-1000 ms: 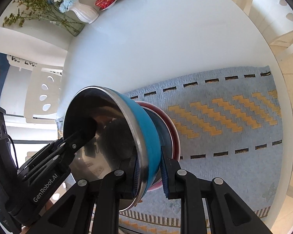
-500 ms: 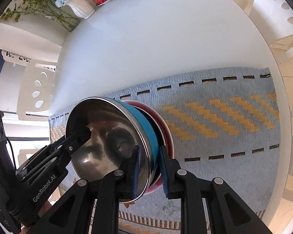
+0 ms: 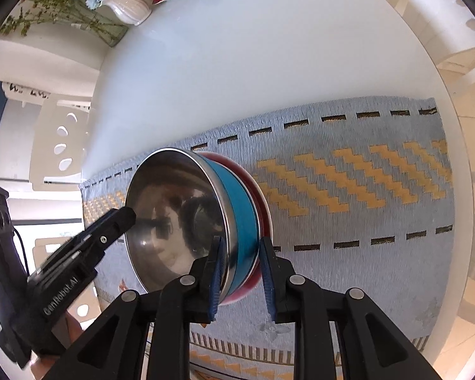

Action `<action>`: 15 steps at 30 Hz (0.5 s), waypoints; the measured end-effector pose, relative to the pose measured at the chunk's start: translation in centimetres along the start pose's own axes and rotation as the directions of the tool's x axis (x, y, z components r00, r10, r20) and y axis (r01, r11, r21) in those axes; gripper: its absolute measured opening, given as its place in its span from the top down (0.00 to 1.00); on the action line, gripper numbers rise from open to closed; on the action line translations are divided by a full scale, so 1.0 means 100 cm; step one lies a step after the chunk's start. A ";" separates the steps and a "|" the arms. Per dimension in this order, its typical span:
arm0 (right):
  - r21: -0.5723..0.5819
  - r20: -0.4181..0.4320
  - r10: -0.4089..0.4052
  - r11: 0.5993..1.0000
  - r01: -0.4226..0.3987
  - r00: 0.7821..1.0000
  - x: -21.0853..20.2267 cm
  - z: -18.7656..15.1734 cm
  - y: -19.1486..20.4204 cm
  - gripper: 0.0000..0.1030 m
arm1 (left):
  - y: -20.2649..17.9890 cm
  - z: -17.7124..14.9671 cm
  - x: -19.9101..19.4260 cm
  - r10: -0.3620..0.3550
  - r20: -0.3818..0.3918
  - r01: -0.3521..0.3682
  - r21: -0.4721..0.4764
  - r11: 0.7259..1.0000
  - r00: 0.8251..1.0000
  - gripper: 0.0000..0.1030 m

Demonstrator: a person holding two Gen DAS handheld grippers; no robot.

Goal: Organize plates and bowls
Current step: 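Close both grippers on the rim of the nested bowl stack and lift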

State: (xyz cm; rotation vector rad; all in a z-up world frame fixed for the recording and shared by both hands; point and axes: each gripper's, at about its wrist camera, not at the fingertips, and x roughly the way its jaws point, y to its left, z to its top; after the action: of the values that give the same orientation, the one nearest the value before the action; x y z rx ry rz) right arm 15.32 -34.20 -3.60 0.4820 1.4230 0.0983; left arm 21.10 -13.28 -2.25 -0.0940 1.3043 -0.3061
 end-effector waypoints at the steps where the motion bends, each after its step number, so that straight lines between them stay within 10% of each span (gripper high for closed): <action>1: -0.005 0.002 -0.003 1.000 0.003 1.000 -0.001 -0.001 -0.001 0.71 | 0.004 0.000 0.000 -0.011 -0.006 0.011 -0.013 1.000 1.000 0.68; 5: -0.029 0.011 -0.020 0.999 0.021 1.000 0.000 0.003 -0.006 0.48 | 0.010 -0.002 0.003 -0.023 -0.009 0.023 -0.024 0.999 1.000 0.60; 15: -0.056 -0.060 0.007 0.998 -0.010 0.998 0.036 0.017 -0.008 0.46 | 0.005 -0.001 0.038 -0.040 -0.065 0.038 -0.030 0.999 0.997 0.57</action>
State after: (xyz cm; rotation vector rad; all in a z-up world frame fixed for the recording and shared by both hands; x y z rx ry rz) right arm 17.40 -34.13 -7.11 0.4420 1.4730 0.1607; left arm 21.94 -13.80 -5.91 -0.1345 1.3737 -0.3266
